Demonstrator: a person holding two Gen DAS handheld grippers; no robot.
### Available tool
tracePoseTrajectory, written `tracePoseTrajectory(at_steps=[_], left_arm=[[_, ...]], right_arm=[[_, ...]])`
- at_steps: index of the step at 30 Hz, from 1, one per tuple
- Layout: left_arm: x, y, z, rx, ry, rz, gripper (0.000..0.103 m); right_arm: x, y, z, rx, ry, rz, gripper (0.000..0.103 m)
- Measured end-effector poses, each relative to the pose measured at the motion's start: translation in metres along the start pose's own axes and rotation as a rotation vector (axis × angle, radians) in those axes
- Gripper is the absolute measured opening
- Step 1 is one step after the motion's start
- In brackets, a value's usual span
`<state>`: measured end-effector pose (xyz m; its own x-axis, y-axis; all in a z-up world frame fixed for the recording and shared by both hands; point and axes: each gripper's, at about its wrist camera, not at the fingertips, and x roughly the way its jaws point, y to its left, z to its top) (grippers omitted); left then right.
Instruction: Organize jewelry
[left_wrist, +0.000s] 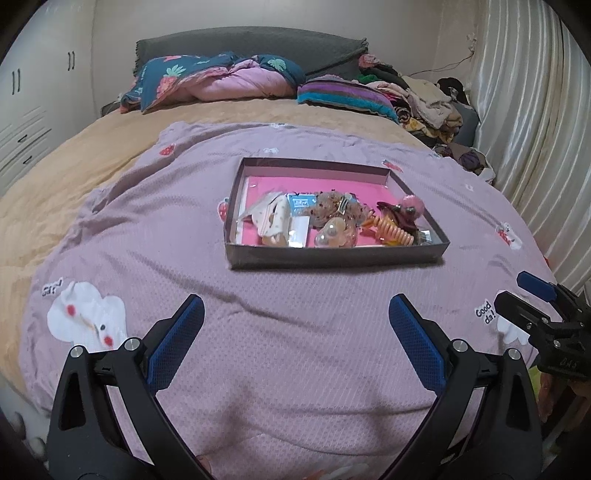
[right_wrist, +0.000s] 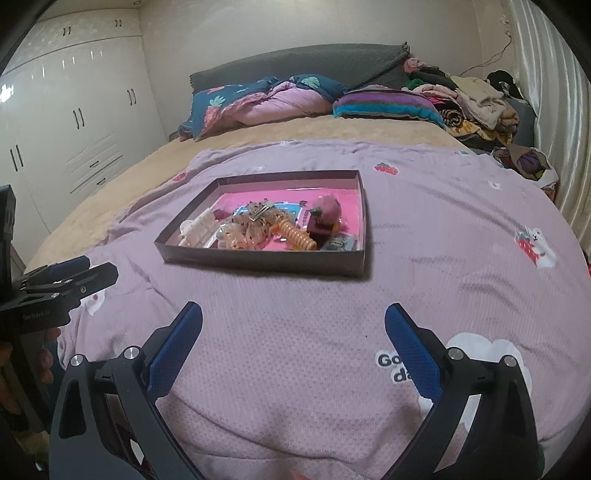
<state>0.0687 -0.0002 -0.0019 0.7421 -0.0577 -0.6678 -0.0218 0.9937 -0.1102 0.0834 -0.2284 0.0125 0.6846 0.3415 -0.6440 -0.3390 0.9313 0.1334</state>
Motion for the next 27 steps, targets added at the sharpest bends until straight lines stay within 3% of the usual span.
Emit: tracePoseTrajectory(at_steps=[27], left_arm=[[-0.001, 0.004, -0.016, -0.009, 0.003, 0.004, 0.094]], right_arm=[[-0.008, -0.001, -0.012, -0.008, -0.006, -0.008, 0.099]])
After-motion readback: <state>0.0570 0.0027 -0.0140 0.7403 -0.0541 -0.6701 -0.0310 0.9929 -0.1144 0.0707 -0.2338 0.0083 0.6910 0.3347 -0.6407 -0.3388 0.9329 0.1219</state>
